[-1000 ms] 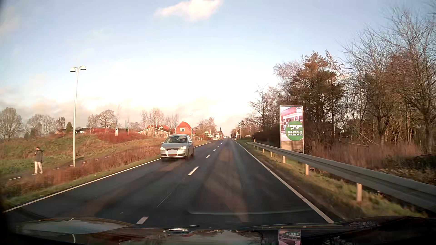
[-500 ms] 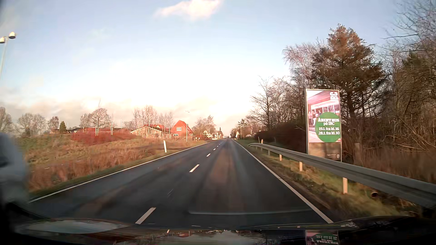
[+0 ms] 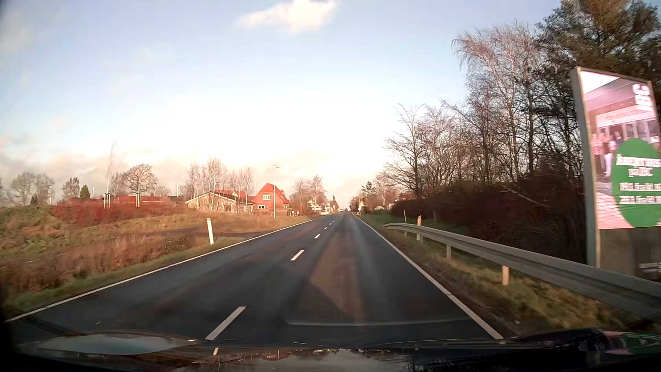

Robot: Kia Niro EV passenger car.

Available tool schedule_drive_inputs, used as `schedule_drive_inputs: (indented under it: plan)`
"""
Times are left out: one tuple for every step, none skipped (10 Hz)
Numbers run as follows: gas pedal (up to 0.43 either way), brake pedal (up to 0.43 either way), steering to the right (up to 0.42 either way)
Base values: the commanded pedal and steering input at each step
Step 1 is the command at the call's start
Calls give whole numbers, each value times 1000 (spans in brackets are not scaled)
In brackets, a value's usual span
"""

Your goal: Follow the waypoints while adhering to traffic rules and regulations

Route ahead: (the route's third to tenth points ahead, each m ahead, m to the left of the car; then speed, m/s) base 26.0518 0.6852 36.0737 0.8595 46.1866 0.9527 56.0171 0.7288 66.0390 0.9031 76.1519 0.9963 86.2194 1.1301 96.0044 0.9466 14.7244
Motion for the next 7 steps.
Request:
schedule_drive_inputs:
  plan:
    - [177, 0, 2]
    - [177, 0, 1]
    - [177, 0, 1]
    - [177, 0, 2]
    - [177, 0, 2]
    - [177, 0, 1]
    - [177, 0, 1]
